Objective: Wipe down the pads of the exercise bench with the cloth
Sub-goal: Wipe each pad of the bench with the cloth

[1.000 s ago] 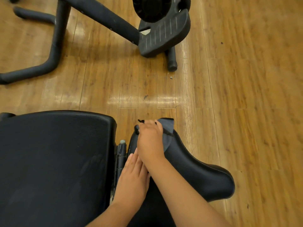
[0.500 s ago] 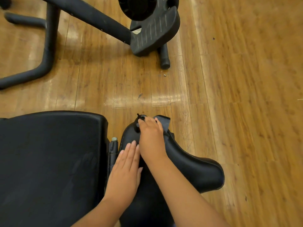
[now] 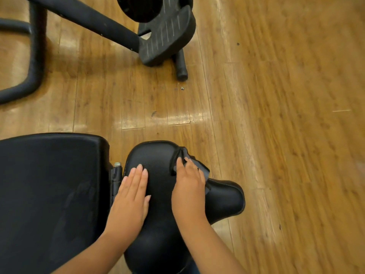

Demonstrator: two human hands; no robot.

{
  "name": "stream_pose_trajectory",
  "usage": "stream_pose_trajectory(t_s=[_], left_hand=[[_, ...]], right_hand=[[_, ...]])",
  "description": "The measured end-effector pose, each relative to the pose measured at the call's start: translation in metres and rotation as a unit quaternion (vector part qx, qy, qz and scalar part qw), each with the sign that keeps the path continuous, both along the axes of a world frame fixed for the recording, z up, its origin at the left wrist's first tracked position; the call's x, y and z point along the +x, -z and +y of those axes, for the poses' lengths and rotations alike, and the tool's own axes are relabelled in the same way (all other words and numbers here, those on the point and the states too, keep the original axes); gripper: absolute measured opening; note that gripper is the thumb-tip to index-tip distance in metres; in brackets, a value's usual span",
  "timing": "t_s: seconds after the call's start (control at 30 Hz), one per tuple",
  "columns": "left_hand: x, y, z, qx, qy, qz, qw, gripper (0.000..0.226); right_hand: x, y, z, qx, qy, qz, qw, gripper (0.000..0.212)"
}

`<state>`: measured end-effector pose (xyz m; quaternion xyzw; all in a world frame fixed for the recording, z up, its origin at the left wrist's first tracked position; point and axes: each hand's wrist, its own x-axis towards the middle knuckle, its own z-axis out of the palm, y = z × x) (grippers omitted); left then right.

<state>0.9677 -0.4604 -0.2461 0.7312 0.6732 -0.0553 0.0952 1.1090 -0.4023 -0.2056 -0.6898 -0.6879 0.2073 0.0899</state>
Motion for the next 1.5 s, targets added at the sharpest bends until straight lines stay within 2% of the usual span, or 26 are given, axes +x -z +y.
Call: stream_pose_trajectory(t_s=[0.13,0.27,0.37,0.47,0.57,0.67,0.77,0.87,1.0,1.23,1.5], left_hand=[[0.0,-0.002,0.001,-0.004,0.002,-0.004,1.0,0.063],[0.001,-0.006,0.001,-0.009,-0.001,-0.004,1.0,0.064],[0.002,-0.005,0.001,-0.011,-0.002,0.005,1.0,0.064],[0.003,-0.005,0.002,-0.013,-0.001,0.015,1.0,0.065],[0.004,-0.008,0.003,-0.003,0.008,0.028,1.0,0.066],[0.006,-0.01,0.002,-0.002,0.023,0.034,0.999,0.065],[0.008,-0.011,0.001,-0.007,0.022,0.021,0.999,0.064],[0.017,-0.02,0.002,0.019,0.025,-0.009,0.999,0.061],[0.052,-0.025,0.0,0.035,0.117,-0.055,0.991,0.056],[0.048,-0.009,0.006,0.043,0.207,-0.038,0.977,0.051],[0.043,-0.011,0.011,0.072,0.343,-0.082,0.933,0.045]], right_hand=[[0.036,-0.007,-0.015,0.024,-0.037,-0.051,0.998,0.068],[0.076,-0.009,-0.029,0.04,-0.059,-0.067,0.995,0.056],[0.095,-0.007,-0.035,0.057,-0.027,-0.064,0.996,0.05],[0.101,-0.005,-0.037,0.052,0.007,-0.063,0.997,0.053],[0.103,-0.002,-0.042,0.04,0.086,-0.017,0.995,0.046],[0.101,-0.002,-0.047,0.068,0.163,0.056,0.983,0.039],[0.098,-0.008,-0.047,0.056,0.279,0.14,0.948,0.039],[0.094,-0.008,-0.045,0.062,0.329,0.16,0.929,0.041],[0.09,-0.006,-0.044,0.084,0.33,0.167,0.925,0.041],[0.087,0.004,-0.051,0.087,0.315,0.175,0.929,0.043],[0.085,0.009,-0.058,0.094,0.326,0.169,0.925,0.041]])
